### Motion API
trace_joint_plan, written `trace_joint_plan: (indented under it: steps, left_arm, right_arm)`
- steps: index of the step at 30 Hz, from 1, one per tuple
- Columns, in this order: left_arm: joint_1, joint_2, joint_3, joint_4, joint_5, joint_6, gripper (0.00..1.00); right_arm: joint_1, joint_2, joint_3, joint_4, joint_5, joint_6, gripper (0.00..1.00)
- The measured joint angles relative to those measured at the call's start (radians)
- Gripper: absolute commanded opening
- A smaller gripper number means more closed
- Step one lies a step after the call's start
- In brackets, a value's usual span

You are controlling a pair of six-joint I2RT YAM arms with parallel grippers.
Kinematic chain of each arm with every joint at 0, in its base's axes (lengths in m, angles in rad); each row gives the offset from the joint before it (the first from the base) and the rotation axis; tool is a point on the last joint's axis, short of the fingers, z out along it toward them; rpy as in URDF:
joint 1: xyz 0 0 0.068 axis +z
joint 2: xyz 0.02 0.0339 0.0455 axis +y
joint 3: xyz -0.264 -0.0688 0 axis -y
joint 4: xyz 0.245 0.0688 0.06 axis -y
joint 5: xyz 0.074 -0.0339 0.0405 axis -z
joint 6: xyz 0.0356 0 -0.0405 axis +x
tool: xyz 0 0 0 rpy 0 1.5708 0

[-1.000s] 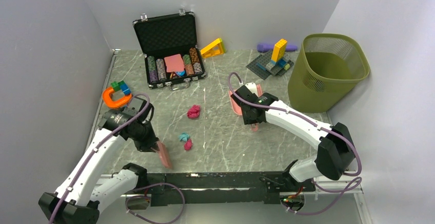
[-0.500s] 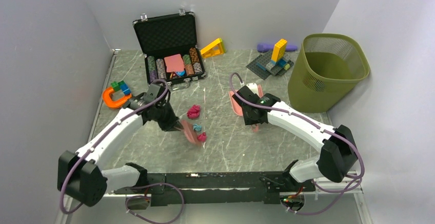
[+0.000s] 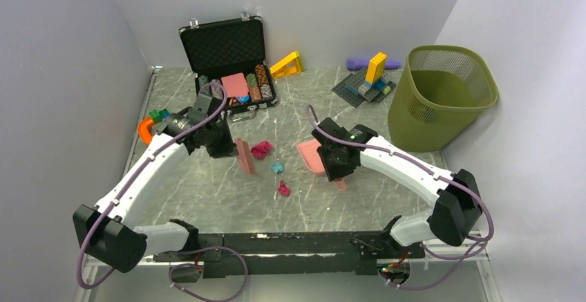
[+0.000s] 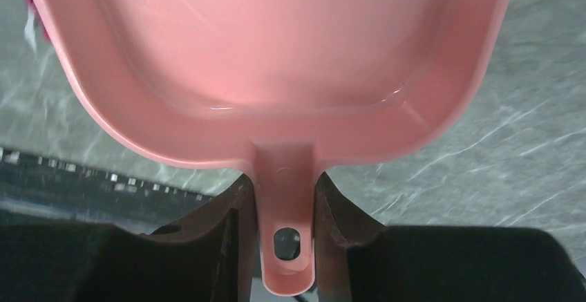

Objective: Sweep away the paper scraps from the table

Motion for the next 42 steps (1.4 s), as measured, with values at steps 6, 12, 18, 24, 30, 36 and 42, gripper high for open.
trace_joint_plan:
  steps: [6, 12, 18, 24, 30, 36, 42]
  left_arm:
    - [0.000, 0.076, 0.245, -0.098, -0.006, 0.285, 0.00]
    - [-0.001, 0.187, 0.329, -0.083, -0.132, 0.516, 0.00]
    - [0.000, 0.352, 0.378, -0.018, -0.249, 0.662, 0.00]
    - [0.000, 0.520, 0.434, 0.055, -0.278, 0.744, 0.00]
    - [-0.006, 0.595, 0.462, 0.060, -0.236, 0.775, 0.00]
    - [-0.011, 0.605, 0.500, 0.039, -0.117, 0.794, 0.00]
    - [-0.037, 0.619, 0.501, 0.002, 0.031, 0.831, 0.00]
  right_arm:
    - [0.098, 0.000, 0.003, -0.114, -0.137, -0.011, 0.00]
    - [0.259, 0.000, -0.011, -0.200, -0.250, -0.001, 0.00]
    - [0.311, -0.003, -0.136, -0.226, -0.330, 0.016, 0.00]
    - [0.317, 0.034, -0.113, -0.240, -0.332, 0.042, 0.00]
    - [0.318, 0.184, -0.050, -0.181, -0.330, 0.049, 0.00]
    - [0.317, 0.322, 0.030, -0.141, -0.312, 0.037, 0.00]
    - [0.275, 0.419, 0.133, -0.092, -0.303, 0.002, 0.00]
